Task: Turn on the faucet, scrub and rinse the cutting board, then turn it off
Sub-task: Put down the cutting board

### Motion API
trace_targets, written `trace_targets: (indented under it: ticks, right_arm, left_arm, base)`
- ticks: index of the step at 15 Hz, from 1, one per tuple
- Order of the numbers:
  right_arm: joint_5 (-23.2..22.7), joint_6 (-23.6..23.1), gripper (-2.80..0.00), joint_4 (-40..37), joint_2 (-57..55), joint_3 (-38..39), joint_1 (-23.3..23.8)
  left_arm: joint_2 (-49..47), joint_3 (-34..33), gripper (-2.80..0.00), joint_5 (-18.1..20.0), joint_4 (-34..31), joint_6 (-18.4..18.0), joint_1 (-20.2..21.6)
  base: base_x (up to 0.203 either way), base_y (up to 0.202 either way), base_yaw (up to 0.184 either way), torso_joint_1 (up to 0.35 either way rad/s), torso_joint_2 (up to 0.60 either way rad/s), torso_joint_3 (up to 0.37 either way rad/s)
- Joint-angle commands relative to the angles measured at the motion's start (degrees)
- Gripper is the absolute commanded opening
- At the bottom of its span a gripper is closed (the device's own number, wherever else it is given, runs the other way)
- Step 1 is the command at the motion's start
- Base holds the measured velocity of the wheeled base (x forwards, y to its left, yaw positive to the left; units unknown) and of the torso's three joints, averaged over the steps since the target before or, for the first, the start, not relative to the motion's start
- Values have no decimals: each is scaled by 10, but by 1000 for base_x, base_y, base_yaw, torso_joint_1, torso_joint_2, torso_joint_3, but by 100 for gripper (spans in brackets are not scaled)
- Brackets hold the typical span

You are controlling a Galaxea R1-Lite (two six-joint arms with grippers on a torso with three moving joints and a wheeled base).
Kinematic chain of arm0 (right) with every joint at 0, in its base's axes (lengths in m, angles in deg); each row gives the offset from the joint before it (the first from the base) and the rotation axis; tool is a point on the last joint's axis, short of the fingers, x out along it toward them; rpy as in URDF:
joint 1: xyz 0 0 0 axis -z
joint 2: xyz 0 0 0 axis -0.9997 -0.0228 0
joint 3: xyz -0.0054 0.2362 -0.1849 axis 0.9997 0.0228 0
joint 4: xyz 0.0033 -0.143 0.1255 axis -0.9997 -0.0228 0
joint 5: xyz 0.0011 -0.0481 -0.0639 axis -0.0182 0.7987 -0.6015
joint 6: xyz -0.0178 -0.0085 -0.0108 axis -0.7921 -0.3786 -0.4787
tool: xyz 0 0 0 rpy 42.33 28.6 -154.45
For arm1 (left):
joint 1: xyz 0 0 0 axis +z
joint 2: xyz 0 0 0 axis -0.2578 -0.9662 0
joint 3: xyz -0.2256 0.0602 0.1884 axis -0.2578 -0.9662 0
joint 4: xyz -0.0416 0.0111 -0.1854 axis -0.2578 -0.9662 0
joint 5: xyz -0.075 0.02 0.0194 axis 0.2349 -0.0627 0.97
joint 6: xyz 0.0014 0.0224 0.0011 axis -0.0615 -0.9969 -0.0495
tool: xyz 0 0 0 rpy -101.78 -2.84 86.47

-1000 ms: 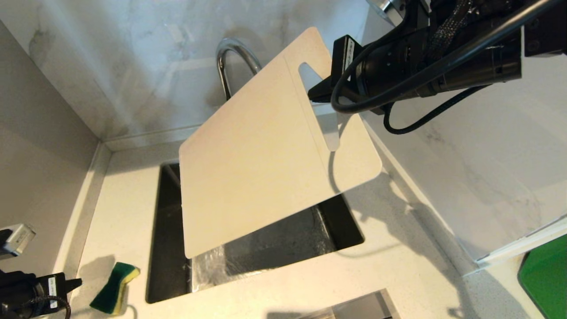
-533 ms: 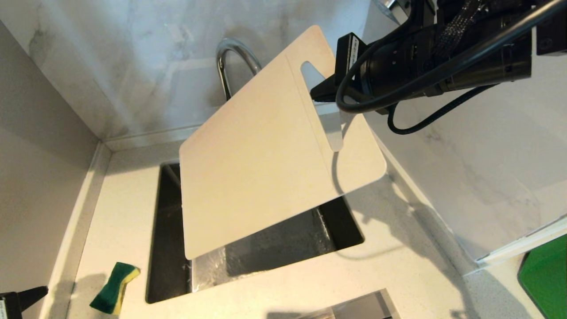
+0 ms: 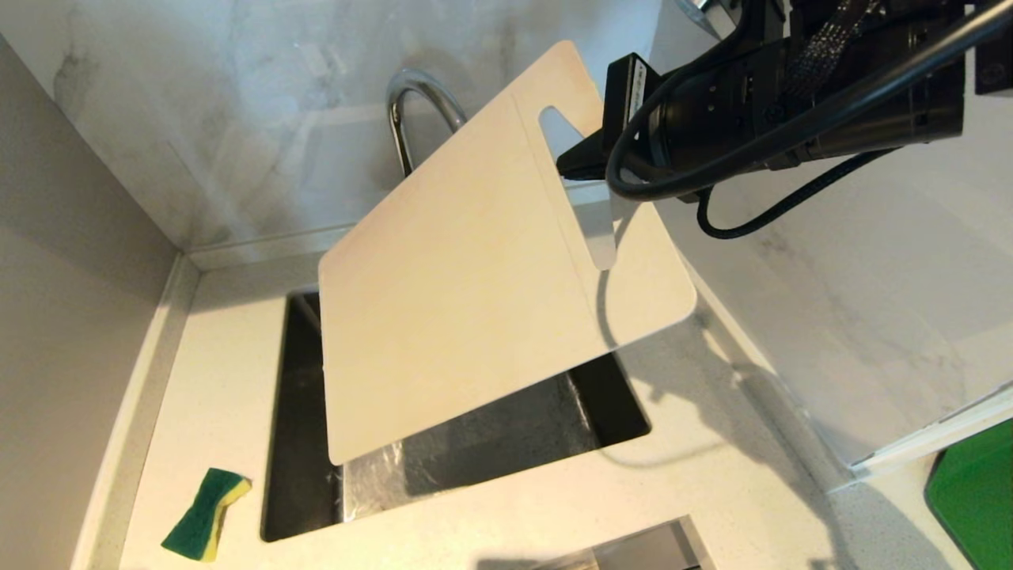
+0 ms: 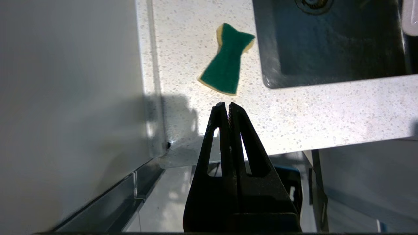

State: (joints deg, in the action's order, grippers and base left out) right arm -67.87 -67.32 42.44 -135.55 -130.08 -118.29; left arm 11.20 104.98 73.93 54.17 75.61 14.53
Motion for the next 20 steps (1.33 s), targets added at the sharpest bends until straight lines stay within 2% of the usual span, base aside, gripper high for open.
trace_targets:
  ticks: [1,3,5,7,8,10,11,14,15,16,18,20]
  right_arm:
    - [-1,3,-280,-2,11,6,0]
    - [-1,3,-280,-2,17,19,0]
    - [1,3,-280,-1,21,29,0]
    - [2,4,-280,-1,21,30,1]
    - [2,4,-280,-1,21,30,1]
    - [2,4,-280,-1,23,29,2]
    - [2,4,-280,-1,27,31,2]
    - [3,4,-280,-1,38,39,4]
    - [3,4,-280,-1,40,38,6]
    - [4,4,-280,-1,43,39,7]
    - [4,6,-280,-1,47,40,7]
    - [5,6,-280,-1,51,44,7]
  left_arm:
    - [88,-34,-280,-30,-4,1,-3]
    - [134,-65,-280,-56,-4,0,-8]
    - [170,-96,-280,-65,-3,-7,-7]
    - [208,-104,-280,-57,-3,-38,-3]
    - [235,-107,-280,-38,-4,-68,-2]
    - [277,-114,-280,27,-11,-121,-1]
    - [278,-117,-280,40,-11,-130,0]
    - [278,-118,-280,58,-11,-132,0]
    - [279,-122,-280,48,-4,-129,0]
    - [279,-133,-280,38,27,-127,0]
    - [278,-174,-280,39,134,-132,0]
    - [278,-175,-280,44,135,-126,0]
  base:
    - [0,0,0,0,0,0]
    - [0,0,0,0,0,0]
    - [0,0,0,0,0,0]
    - [0,0,0,0,0,0]
    - [0,0,0,0,0,0]
    - [0,0,0,0,0,0]
    - [0,0,0,0,0,0]
    - [0,0,0,0,0,0]
    - [0,0,0,0,0,0]
    - [0,0,0,0,0,0]
    - [0,0,0,0,0,0]
    - [0,0,0,0,0,0]
